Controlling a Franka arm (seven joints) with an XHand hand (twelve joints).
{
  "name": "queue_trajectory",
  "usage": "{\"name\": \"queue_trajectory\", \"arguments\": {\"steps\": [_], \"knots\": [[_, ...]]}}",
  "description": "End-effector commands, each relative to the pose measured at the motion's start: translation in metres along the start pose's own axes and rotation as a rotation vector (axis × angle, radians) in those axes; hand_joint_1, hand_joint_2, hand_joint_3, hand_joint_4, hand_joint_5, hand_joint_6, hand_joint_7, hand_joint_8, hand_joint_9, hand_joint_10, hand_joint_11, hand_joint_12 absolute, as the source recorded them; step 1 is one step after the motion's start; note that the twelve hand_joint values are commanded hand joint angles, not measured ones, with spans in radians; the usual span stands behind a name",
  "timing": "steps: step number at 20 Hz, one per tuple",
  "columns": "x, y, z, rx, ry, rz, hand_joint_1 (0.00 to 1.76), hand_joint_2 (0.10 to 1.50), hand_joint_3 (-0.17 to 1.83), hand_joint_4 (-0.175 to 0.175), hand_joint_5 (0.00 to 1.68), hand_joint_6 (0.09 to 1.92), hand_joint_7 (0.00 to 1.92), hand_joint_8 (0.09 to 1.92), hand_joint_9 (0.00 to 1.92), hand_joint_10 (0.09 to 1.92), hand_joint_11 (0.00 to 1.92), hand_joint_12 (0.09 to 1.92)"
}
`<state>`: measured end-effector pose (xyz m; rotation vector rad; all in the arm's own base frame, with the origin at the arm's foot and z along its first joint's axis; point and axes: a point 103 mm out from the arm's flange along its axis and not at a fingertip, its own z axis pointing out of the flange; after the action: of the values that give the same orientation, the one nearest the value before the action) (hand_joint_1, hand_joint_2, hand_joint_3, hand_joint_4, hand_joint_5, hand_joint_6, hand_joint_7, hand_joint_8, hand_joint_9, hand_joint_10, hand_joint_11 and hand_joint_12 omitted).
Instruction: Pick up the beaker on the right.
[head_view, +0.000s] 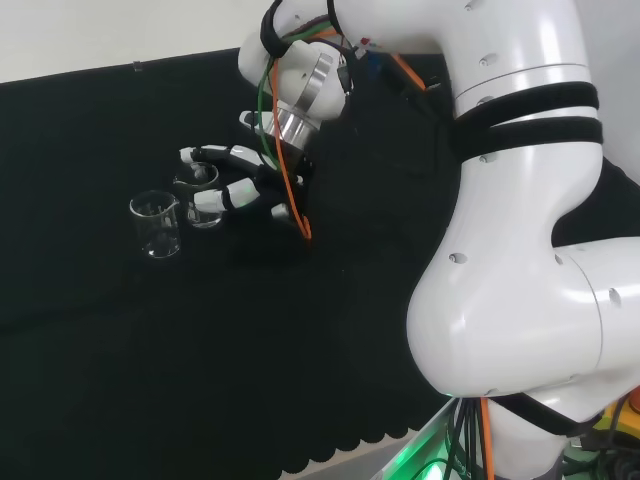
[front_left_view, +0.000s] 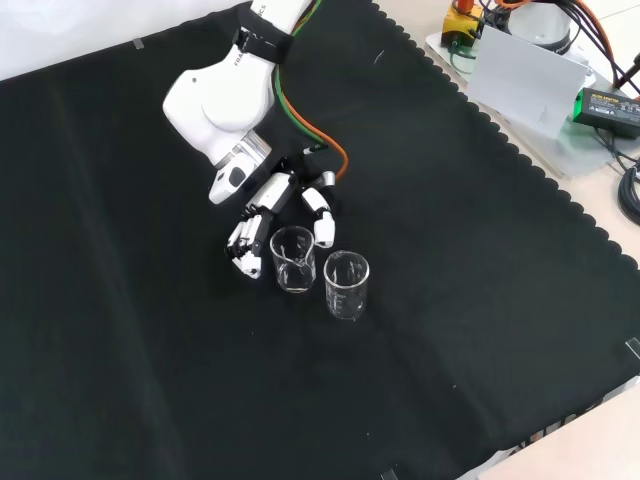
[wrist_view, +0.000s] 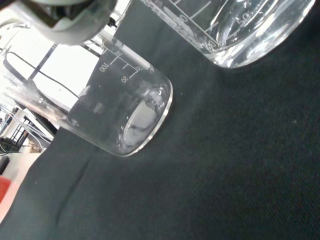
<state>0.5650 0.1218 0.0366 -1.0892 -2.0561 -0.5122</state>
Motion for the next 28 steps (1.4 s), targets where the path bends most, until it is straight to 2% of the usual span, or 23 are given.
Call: {"name": "queue_trajectory", "arguments": {"steps": [1, 5, 13, 17, 27, 28], "knots": [[-0.004, -0.009, -0.008, -0.017, 0.023, -0.018, 0.81, 0.52, 0.61, -0.092, 0.31, 0.09, 0.2, 0.72, 0.32, 0.72, 0.0, 1.26], [-0.003, -0.008, -0.006, 0.004, 0.014, -0.014, 0.82, 0.52, 0.61, -0.09, 0.33, 0.09, 0.21, 0.72, 0.33, 0.72, 0.0, 1.26], [0.002, 0.006, 0.005, 0.002, 0.006, -0.006, 0.83, 0.52, 0.62, -0.083, 0.35, 0.09, 0.22, 0.71, 0.33, 0.71, 0.0, 1.26], [-0.004, -0.006, -0.004, -0.01, 0.019, -0.018, 0.84, 0.52, 0.62, -0.083, 0.36, 0.09, 0.22, 0.71, 0.34, 0.71, 0.0, 1.26], [0.003, 0.012, 0.009, 0.003, -0.005, -0.005, 0.85, 0.52, 0.62, -0.082, 0.39, 0.09, 0.25, 0.7, 0.36, 0.71, 0.0, 1.26], [-0.001, 0.004, 0.003, -0.007, 0.006, -0.011, 0.85, 0.52, 0.62, -0.081, 0.39, 0.09, 0.25, 0.7, 0.36, 0.71, 0.0, 1.26]]}}
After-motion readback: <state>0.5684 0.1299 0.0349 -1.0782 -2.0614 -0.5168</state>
